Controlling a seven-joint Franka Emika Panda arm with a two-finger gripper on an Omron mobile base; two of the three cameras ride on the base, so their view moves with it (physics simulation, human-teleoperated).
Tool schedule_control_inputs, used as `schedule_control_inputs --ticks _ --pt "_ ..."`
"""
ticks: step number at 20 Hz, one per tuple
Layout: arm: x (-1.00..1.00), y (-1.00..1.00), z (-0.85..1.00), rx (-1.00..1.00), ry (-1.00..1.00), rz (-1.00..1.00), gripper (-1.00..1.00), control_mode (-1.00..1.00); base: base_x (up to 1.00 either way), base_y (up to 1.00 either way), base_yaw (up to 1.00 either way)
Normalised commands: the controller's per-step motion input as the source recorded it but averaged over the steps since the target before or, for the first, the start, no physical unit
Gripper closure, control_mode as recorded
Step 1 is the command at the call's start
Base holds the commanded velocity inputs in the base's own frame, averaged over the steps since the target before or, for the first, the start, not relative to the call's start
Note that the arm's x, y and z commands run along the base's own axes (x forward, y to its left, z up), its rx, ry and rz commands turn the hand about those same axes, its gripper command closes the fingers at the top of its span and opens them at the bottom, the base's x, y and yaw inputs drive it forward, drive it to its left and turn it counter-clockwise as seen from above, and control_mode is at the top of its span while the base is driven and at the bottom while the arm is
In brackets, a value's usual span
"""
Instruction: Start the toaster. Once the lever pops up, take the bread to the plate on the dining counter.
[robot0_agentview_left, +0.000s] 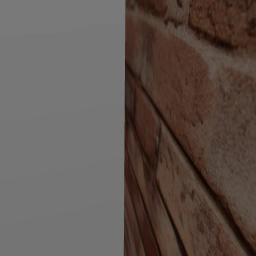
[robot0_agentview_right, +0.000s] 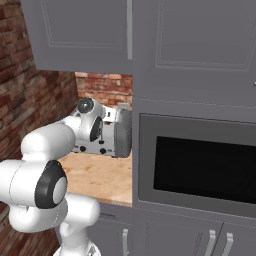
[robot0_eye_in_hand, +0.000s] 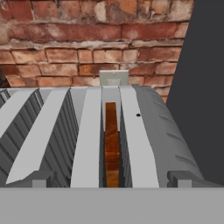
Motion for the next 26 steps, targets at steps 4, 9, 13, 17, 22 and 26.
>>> schedule_control_inputs --ticks 4,9,13,17,22,26 --pt "0.00 0.00 0.00 0.00 0.00 0.00 -1.00 -1.00 0.00 0.00 0.00" --pt "0.00 0.00 0.00 0.00 0.00 0.00 -1.00 -1.00 0.00 0.00 0.00" --pt "0.00 0.00 0.00 0.00 0.00 0.00 -1.00 -1.00 0.00 0.00 0.00" --pt "0.00 0.00 0.00 0.00 0.00 0.00 -1.00 -1.00 0.00 0.00 0.00" --pt "0.00 0.00 0.00 0.00 0.00 0.00 -1.00 -1.00 0.00 0.00 0.00" --pt "0.00 0.00 0.00 0.00 0.00 0.00 -1.00 -1.00 0.00 0.00 0.00"
